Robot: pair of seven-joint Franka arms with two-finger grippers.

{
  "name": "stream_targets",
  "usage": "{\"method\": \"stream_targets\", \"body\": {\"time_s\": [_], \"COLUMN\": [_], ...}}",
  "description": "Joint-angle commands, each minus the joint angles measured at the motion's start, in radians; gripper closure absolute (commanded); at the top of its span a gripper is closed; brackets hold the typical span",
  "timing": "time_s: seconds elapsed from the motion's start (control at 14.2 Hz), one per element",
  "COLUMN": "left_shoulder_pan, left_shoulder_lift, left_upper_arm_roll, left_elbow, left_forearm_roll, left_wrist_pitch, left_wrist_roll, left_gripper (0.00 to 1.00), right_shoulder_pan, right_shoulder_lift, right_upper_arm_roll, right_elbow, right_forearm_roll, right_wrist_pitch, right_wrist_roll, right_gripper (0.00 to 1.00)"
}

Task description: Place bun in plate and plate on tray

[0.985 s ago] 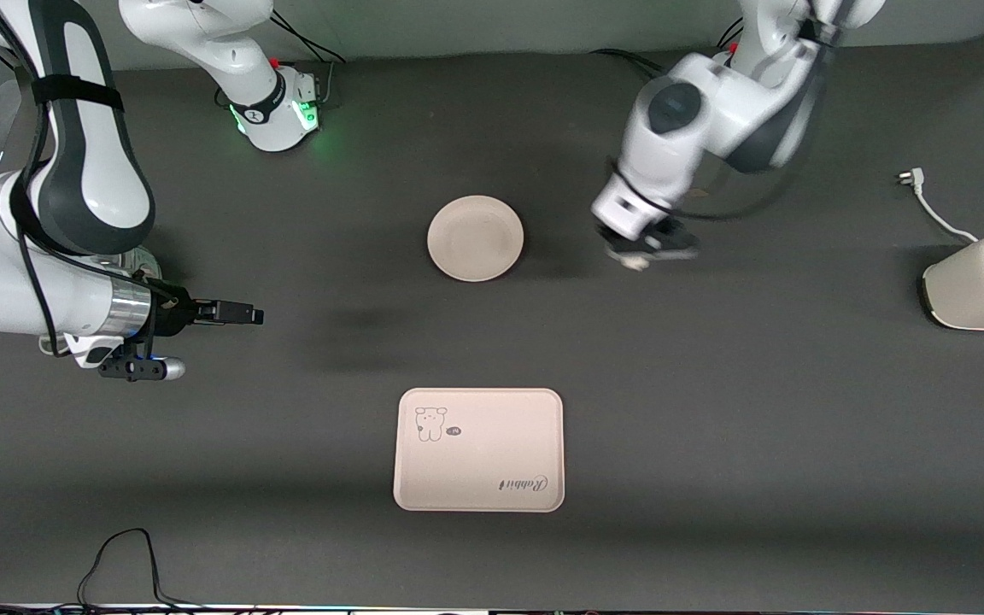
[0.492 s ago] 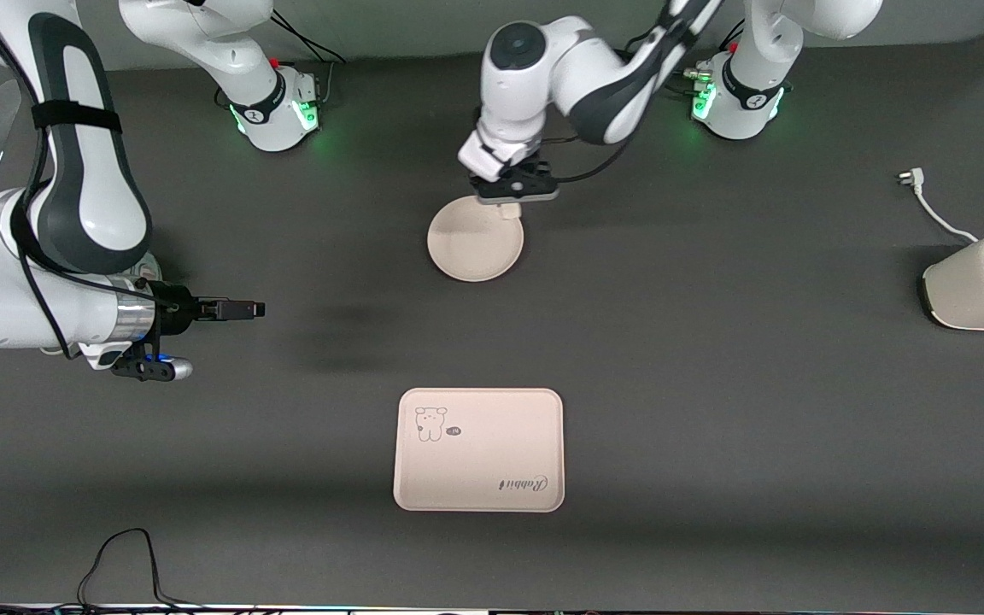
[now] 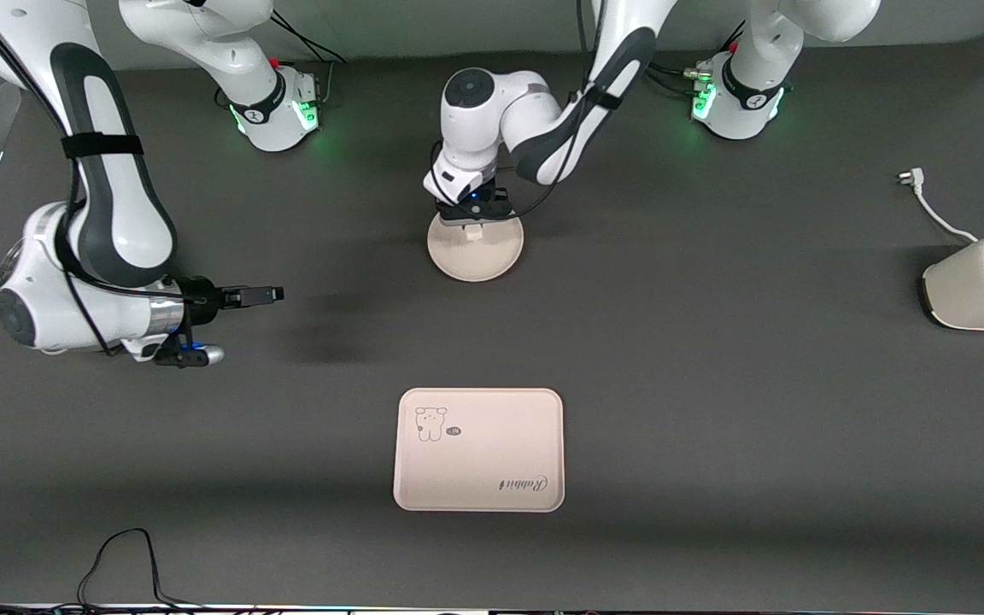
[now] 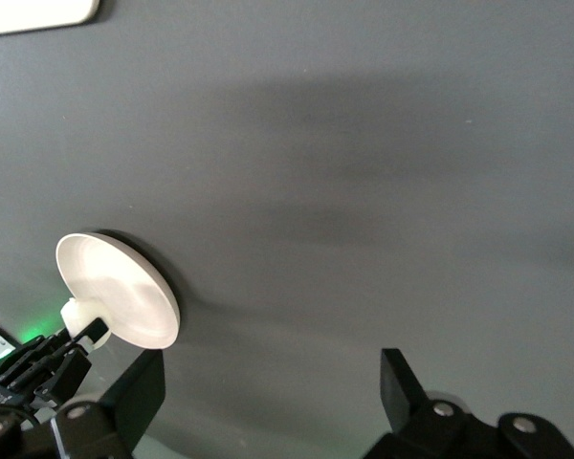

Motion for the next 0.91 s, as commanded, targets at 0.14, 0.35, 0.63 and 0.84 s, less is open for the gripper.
{"method": "stream_targets", "body": {"time_s": [0.14,0.35,0.63,0.84], "left_shoulder_pan": [-0.061,-0.064,-0.06,-0.049], "left_shoulder_lift": [0.075,0.082,0.078,0.046], "left_upper_arm_roll": [0.023,0.023,0.026,0.047], "left_elbow": [0.071,0.071,0.071,0.069], "left_forearm_roll": [0.055,0.071,0.104,0.131], "left_wrist_pitch": [-0.012,-0.01,-0.016,-0.084], "left_wrist_roll": [-0.095,-0.115,-0.117,-0.1], "left_gripper": [0.62,0.52,0.0,0.0], "right_shoulder_pan": [0.042,0.111,0.194,0.22], "right_shoulder_lift": [-0.058,-0.061,-0.061,-0.041], "right_upper_arm_roll": [-0.004,-0.004,-0.004,-0.003], "right_elbow": [-0.248,-0.288,-0.325,-0.336], "right_forearm_roll": [0.123,0.23,0.381,0.479], "right_wrist_pitch": [0.248,0.313,0.374,0.42], "right_wrist_roll": [-0.098,-0.1,-0.098,-0.098], "right_gripper": [0.0,0.0,0.0,0.0]}}
